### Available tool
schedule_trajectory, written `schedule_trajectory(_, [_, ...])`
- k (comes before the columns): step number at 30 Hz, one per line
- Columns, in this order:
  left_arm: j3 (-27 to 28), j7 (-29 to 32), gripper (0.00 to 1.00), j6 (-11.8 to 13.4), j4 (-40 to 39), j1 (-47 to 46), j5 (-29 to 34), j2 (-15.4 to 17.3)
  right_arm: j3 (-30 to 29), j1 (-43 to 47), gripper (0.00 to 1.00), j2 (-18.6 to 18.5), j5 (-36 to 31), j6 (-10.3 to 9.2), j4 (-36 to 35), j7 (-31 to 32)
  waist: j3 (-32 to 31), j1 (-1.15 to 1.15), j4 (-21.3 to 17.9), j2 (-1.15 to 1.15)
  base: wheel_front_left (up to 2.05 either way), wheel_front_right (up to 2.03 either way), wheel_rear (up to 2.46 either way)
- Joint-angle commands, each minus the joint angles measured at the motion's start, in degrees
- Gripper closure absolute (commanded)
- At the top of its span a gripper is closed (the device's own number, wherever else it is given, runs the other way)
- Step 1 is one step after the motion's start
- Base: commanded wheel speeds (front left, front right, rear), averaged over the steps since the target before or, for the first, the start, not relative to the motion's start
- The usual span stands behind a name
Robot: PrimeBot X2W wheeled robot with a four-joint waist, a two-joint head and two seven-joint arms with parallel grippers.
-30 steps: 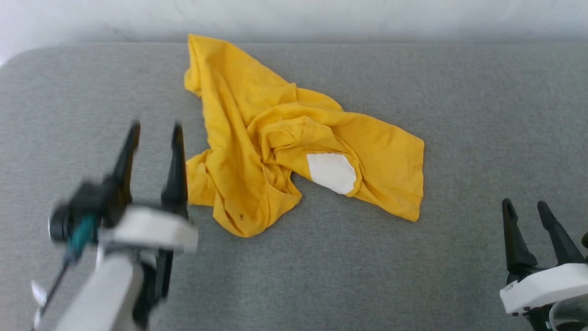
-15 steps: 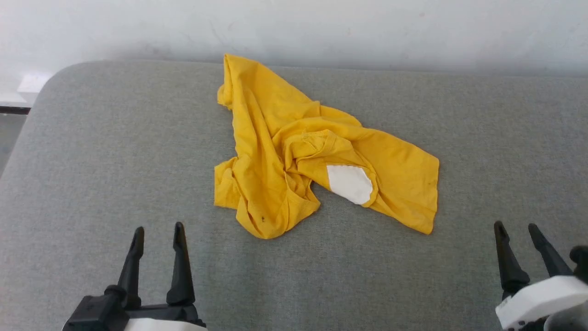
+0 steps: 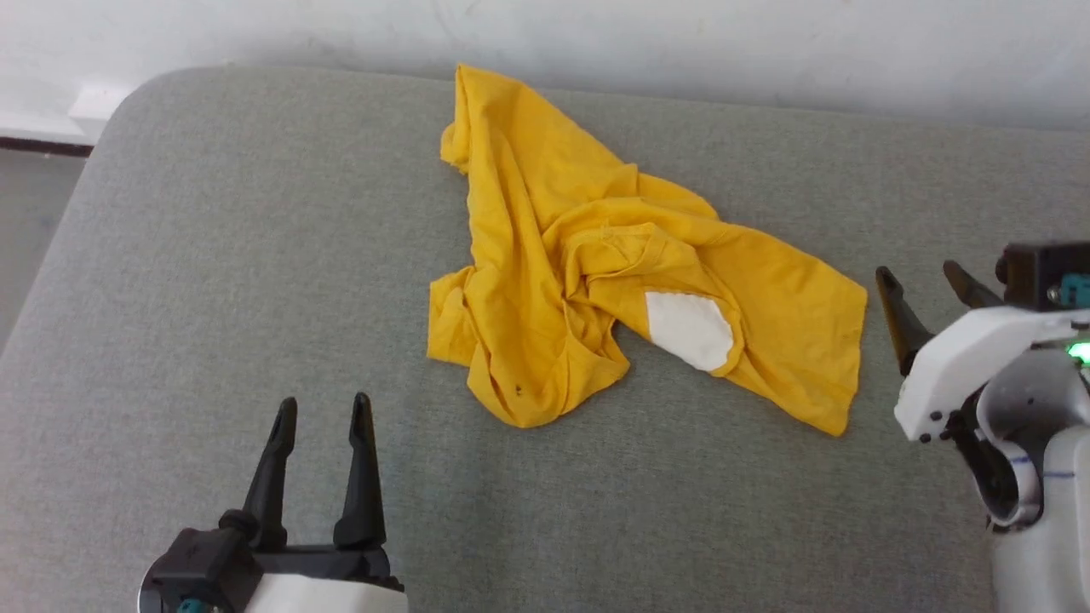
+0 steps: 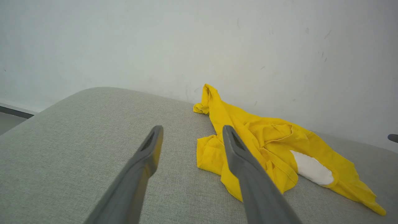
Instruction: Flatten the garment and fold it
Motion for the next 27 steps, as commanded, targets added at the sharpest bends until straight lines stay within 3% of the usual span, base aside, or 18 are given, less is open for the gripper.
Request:
schedule_trajectory(1, [0.24, -0.27, 0.0, -0.48, 0.3, -0.86, 0.47, -0.38, 0.01, -1.14, 0.0, -0.78, -0.68, -0.05, 1.13, 0.68, 1.47, -0.01, 1.54, 0.0, 0.0, 0.0, 0.0])
schedule_trajectory(7, [0.42, -0.27, 0.0, -2.41, 1.62, -2.01, 0.98, -1.9, -1.08, -5.03, 0.0, -2.95, -2.17, -0.05, 8.81, 5.17, 3.39, -0.01, 4.45, 0.0, 0.0, 0.0, 0.0])
schedule_trajectory(15, [0.68, -0.27, 0.0, -4.58, 3.2, -3.28, 1.7, -3.34, -2.36, -7.94, 0.0, -2.6, -3.12, -0.05, 16.74, 4.27, 5.36, -0.01, 7.23, 0.0, 0.0, 0.0, 0.0])
schedule_trajectory(16, [0.72, -0.27, 0.0, -4.79, 3.4, -3.41, 1.77, -3.52, -2.42, -8.15, 0.52, -2.4, -3.13, -0.05, 17.48, 3.78, 5.43, -0.01, 7.37, 0.0, 0.0, 0.0, 0.0])
schedule_trajectory(17, [0.8, -0.27, 0.0, -4.97, 3.56, -3.51, 1.84, -3.71, -2.44, -8.34, 0.85, -2.28, -3.21, -0.05, 18.12, 3.33, 5.47, -0.01, 7.49, 0.0, 0.0, 0.0, 0.0])
schedule_trajectory(18, [0.92, -0.27, 0.0, -5.1, 3.69, -3.59, 1.92, -3.89, -2.31, -8.65, 1.0, -2.19, -3.15, -0.05, 18.45, 2.55, 5.47, -0.01, 7.56, 0.0, 0.0, 0.0, 0.0])
schedule_trajectory(27, [2.51, -0.27, 0.0, -6.08, 4.5, -2.76, 2.57, -4.82, 0.94, -14.92, 1.0, -8.62, -4.98, -0.05, 14.63, -6.82, 2.1, -0.01, 4.67, 0.0, 0.0, 0.0, 0.0])
